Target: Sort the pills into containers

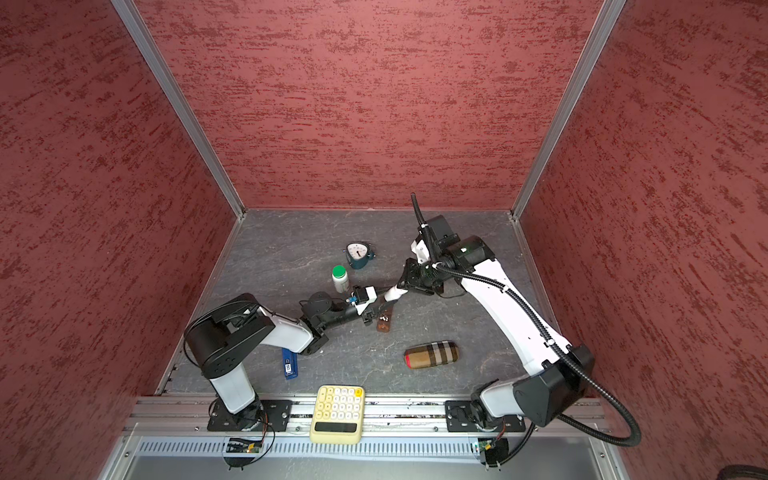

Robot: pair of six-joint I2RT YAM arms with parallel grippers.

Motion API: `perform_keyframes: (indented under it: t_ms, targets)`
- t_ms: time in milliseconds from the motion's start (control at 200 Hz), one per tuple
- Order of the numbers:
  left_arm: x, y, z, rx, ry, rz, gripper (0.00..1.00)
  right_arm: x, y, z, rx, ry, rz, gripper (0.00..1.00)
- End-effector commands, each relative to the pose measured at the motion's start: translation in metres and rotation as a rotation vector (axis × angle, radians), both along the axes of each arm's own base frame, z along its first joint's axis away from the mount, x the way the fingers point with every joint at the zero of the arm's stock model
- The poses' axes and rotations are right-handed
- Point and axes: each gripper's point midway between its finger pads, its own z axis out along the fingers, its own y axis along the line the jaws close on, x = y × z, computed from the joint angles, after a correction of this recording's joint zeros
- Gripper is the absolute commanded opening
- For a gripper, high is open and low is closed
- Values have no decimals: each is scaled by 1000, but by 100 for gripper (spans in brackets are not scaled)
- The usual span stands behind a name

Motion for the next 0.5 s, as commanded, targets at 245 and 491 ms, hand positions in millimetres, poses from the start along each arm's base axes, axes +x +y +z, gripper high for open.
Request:
perform_keyframes:
  t_ms: [245, 491]
  targets:
    - [1, -6, 13, -32, -61, 8, 0, -1, 1, 2, 26, -4, -53, 32]
    - [1, -6, 10, -26, -60, 9, 0, 1, -3, 3, -3, -14, -52, 35]
